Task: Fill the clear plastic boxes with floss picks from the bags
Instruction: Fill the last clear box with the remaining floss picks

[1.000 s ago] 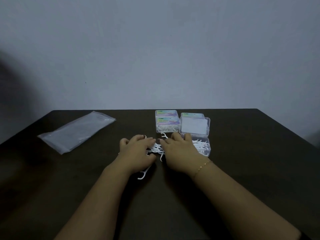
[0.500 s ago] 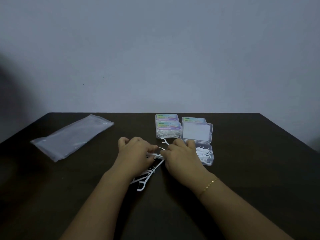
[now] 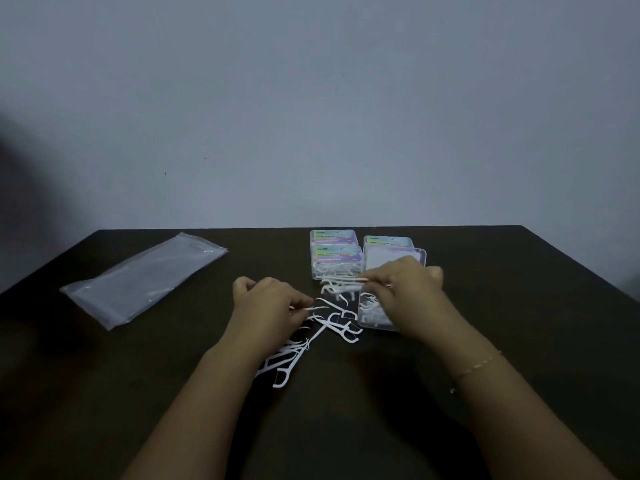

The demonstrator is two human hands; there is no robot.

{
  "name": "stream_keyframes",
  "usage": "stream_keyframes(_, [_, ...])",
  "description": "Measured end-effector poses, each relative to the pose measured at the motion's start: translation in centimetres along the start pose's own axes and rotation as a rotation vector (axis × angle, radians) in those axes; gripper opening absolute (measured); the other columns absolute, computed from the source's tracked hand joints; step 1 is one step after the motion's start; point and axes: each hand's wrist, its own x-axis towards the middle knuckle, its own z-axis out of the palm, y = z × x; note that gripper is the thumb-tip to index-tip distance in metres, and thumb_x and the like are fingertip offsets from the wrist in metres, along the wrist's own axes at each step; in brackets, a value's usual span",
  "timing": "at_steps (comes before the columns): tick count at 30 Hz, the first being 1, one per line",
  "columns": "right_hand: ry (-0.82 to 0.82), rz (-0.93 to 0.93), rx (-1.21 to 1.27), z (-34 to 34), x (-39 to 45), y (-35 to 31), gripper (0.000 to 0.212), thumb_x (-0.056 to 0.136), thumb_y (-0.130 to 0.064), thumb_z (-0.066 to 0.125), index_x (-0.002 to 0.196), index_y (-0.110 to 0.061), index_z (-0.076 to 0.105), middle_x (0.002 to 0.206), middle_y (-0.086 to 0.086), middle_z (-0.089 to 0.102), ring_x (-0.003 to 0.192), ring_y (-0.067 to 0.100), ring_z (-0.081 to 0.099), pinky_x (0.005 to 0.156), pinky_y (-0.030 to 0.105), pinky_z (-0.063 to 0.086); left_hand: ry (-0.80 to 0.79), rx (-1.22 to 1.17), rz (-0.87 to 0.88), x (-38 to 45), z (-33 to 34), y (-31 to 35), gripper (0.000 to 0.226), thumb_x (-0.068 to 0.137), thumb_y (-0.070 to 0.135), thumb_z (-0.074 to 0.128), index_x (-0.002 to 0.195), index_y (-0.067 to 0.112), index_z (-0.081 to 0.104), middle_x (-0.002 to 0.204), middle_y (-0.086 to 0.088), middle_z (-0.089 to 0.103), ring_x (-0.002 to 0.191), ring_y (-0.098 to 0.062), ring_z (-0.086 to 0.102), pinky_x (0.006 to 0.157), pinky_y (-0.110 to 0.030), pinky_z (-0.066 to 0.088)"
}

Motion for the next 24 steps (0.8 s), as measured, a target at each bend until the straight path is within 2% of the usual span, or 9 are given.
stream_keyframes(5, [0.068, 0.158, 0.201, -1.1, -0.6, 3.0, 0.024, 0.097, -0.031, 0.049, 0.113, -0.032, 0.067, 0.119, -0.01, 0.064, 0.118, 0.014, 0.047, 0.079, 0.027, 0.017, 0.056, -0.066, 0.031, 0.0, -0.4, 0.2, 0.022, 0.094, 0.044, 0.051, 0.112, 0.045, 0.064, 0.109, 0.023, 0.062, 0.111, 0.0, 0.046, 0.092, -0.031, 0.019])
stream_keyframes(8, [0.088, 0.214, 0.196, -1.2, -1.2, 4.1, 0.025, 0.097, -0.028, 0.05, 0.115, -0.028, 0.067, 0.118, -0.006, 0.064, 0.113, 0.017, 0.048, 0.08, 0.027, 0.017, 0.155, -0.225, 0.049, 0.0, -0.2, 0.1, 0.02, 0.092, 0.037, 0.058, 0.11, 0.038, 0.068, 0.097, 0.02, 0.062, 0.091, 0.002, 0.054, 0.093, -0.028, 0.032])
stream_keyframes(10, [0.087, 0.236, 0.185, -1.1, -1.4, 4.4, 0.025, 0.097, -0.027, 0.049, 0.116, -0.026, 0.066, 0.118, -0.006, 0.064, 0.113, 0.017, 0.048, 0.081, 0.028, 0.018, 0.213, -0.364, 0.032, 0.0, -0.2, 0.1, 0.02, 0.088, 0.031, 0.065, 0.108, 0.032, 0.071, 0.085, 0.021, 0.058, 0.081, 0.0, 0.057, 0.085, -0.03, 0.046])
stream_keyframes(12, [0.069, 0.261, 0.174, -0.8, -1.4, 4.3, 0.026, 0.097, -0.028, 0.049, 0.117, -0.026, 0.065, 0.119, -0.006, 0.063, 0.111, 0.018, 0.048, 0.082, 0.029, 0.019, 0.251, -0.477, -0.012, -0.1, -0.4, 0.2, 0.021, 0.086, 0.025, 0.068, 0.106, 0.029, 0.072, 0.083, 0.02, 0.059, 0.078, -0.001, 0.058, 0.076, -0.027, 0.051])
stream_keyframes(14, [0.035, 0.287, 0.161, -0.5, -1.3, 4.3, 0.026, 0.098, -0.028, 0.048, 0.116, -0.028, 0.066, 0.119, -0.006, 0.063, 0.11, 0.017, 0.048, 0.082, 0.03, 0.02, 0.29, -0.579, -0.065, -0.2, -0.6, 0.3, 0.02, 0.086, 0.021, 0.069, 0.104, 0.027, 0.073, 0.086, 0.018, 0.062, 0.078, -0.001, 0.059, 0.072, -0.022, 0.051])
stream_keyframes(17, [-0.036, 0.302, 0.142, 0.0, -1.1, 4.7, 0.025, 0.099, -0.029, 0.046, 0.113, -0.033, 0.066, 0.12, -0.009, 0.062, 0.114, 0.015, 0.047, 0.081, 0.03, 0.02, 0.333, -0.724, -0.141, -0.3, -0.8, 0.2, 0.019, 0.085, 0.018, 0.07, 0.103, 0.025, 0.073, 0.088, 0.018, 0.064, 0.08, -0.003, 0.062, 0.077, -0.027, 0.054])
stream_keyframes(24, [-0.115, 0.317, 0.15, 0.6, -1.0, 5.2, 0.026, 0.098, -0.03, 0.048, 0.116, -0.035, 0.065, 0.127, -0.01, 0.058, 0.125, 0.015, 0.04, 0.084, 0.031, 0.019, 0.37, -0.814, -0.204, -0.4, -0.8, 0.3, 0.02, 0.083, 0.017, 0.071, 0.103, 0.02, 0.072, 0.091, 0.012, 0.067, 0.076, -0.01, 0.064, 0.07, -0.017, 0.049])
